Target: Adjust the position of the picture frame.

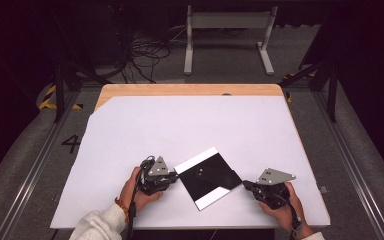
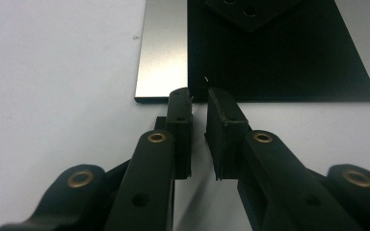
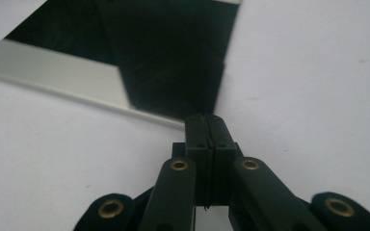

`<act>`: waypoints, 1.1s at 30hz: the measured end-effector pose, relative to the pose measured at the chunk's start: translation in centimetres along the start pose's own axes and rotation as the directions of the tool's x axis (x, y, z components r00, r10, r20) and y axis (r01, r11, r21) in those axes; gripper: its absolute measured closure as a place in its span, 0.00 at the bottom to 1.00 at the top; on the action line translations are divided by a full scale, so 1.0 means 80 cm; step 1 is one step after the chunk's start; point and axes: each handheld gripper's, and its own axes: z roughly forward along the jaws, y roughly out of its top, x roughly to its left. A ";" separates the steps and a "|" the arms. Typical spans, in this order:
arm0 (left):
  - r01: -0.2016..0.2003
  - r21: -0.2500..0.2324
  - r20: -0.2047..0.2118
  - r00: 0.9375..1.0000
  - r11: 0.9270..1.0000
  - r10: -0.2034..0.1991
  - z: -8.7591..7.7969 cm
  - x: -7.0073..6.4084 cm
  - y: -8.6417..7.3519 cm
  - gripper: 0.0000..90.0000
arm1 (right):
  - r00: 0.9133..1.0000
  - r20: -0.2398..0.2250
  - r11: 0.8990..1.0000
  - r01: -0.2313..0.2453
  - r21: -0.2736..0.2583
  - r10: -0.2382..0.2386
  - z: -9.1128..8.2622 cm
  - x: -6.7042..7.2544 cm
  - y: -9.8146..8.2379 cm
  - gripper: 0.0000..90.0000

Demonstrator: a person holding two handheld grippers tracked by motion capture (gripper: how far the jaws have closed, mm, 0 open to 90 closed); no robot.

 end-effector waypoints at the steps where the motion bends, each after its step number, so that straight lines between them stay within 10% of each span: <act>1: 0.001 -0.002 -0.005 1.000 1.000 -0.001 0.000 0.000 0.000 0.88 | 1.000 0.012 1.000 -0.002 0.001 0.002 0.001 -0.003 0.001 1.00; 6: -0.010 -0.003 -0.053 0.999 1.000 0.010 0.007 -0.004 0.005 0.86 | 0.998 0.057 1.000 0.005 0.016 -0.006 0.009 -0.006 0.001 1.00; 33: -0.013 0.005 -0.083 0.996 1.000 0.013 0.031 0.025 0.031 0.96 | 0.995 -0.083 0.998 -0.053 0.015 0.054 0.015 -0.011 0.003 1.00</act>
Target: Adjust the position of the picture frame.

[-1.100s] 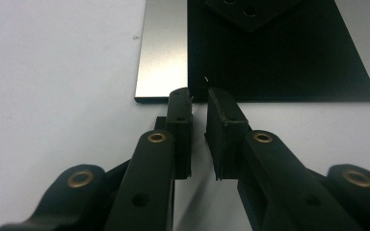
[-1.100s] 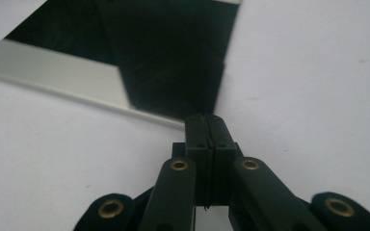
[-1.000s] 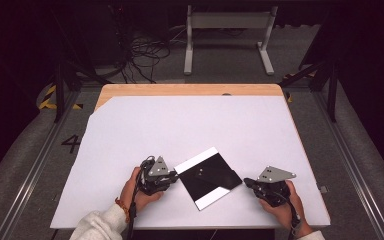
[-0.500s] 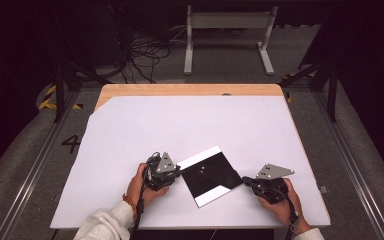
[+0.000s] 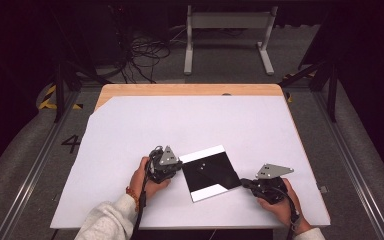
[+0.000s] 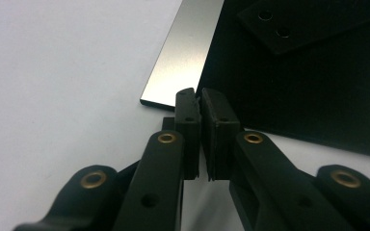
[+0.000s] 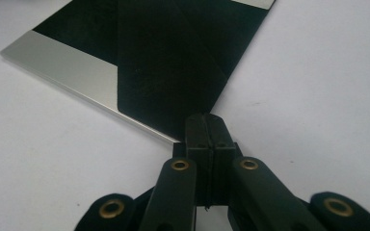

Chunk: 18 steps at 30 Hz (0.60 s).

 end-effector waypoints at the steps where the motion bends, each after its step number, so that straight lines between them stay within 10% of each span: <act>1: 0.000 -0.004 -0.001 1.000 1.000 0.000 0.001 0.002 0.000 0.96 | 1.000 -0.013 1.000 -0.003 -0.003 0.003 0.001 0.001 0.000 1.00; 18: 0.037 -0.009 -0.015 0.999 0.999 -0.038 0.001 0.015 0.001 0.97 | 0.997 -0.040 0.998 0.069 -0.009 -0.070 0.008 0.026 0.003 1.00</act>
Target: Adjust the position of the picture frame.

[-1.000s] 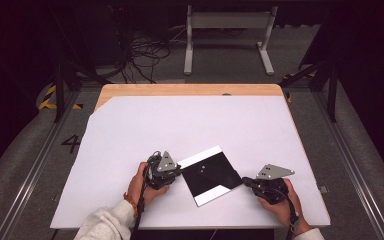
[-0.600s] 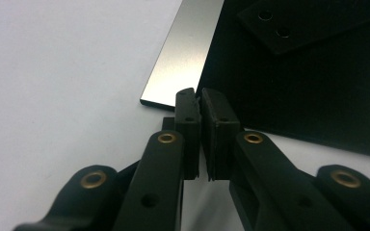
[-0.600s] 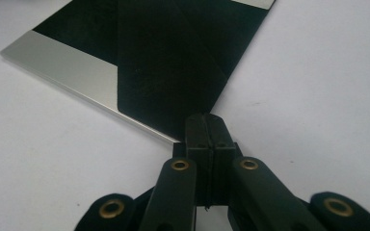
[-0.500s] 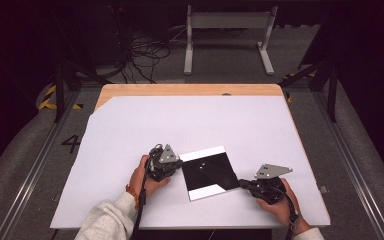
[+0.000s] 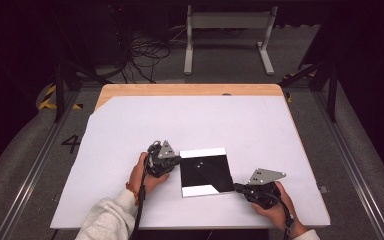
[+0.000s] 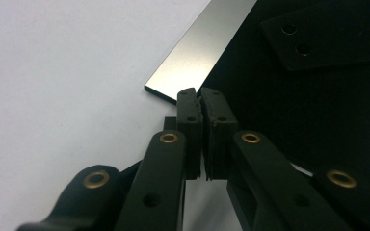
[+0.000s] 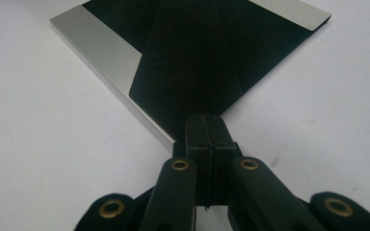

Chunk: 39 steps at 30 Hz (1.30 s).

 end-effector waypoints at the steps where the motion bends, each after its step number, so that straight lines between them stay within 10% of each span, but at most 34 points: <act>1: 0.001 0.001 0.001 1.000 1.000 -0.001 -0.004 -0.002 0.000 0.97 | 1.000 0.000 1.000 0.000 0.000 0.000 0.000 0.000 0.000 1.00; 14: -0.010 -0.041 0.130 0.991 0.999 0.015 -0.078 -0.053 -0.040 0.96 | 0.999 0.001 0.999 0.033 0.027 -0.033 -0.008 0.009 -0.002 1.00; 23: -0.073 -0.007 0.218 0.973 0.997 0.073 -0.071 -0.098 -0.042 0.90 | 0.999 -0.044 0.999 0.011 0.032 -0.010 -0.008 0.010 -0.002 0.87; 39: -0.062 0.018 0.148 0.987 0.998 0.059 -0.051 -0.099 -0.041 0.76 | 1.000 0.017 0.999 0.002 0.032 -0.003 -0.004 0.013 0.001 0.76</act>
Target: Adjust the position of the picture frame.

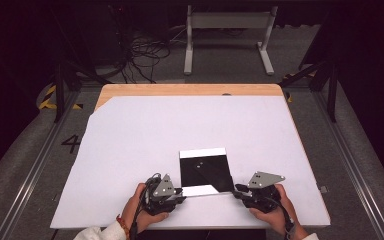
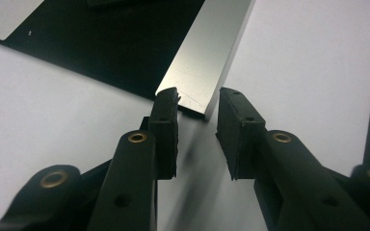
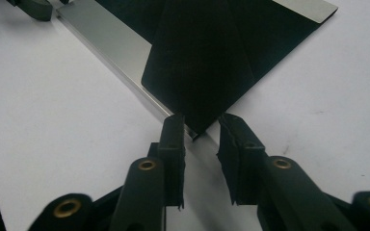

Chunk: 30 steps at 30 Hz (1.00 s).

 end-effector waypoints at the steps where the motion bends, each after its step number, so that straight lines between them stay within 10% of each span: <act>1: 0.000 0.002 -0.004 1.000 1.000 0.000 0.000 -0.001 0.000 0.76 | 1.000 0.000 1.000 -0.003 -0.002 0.003 0.001 0.001 0.000 0.76; 30: -0.021 0.011 -0.088 0.996 1.000 0.022 0.005 0.024 0.008 0.69 | 0.998 0.058 1.000 -0.011 -0.020 0.012 0.019 0.012 0.013 0.79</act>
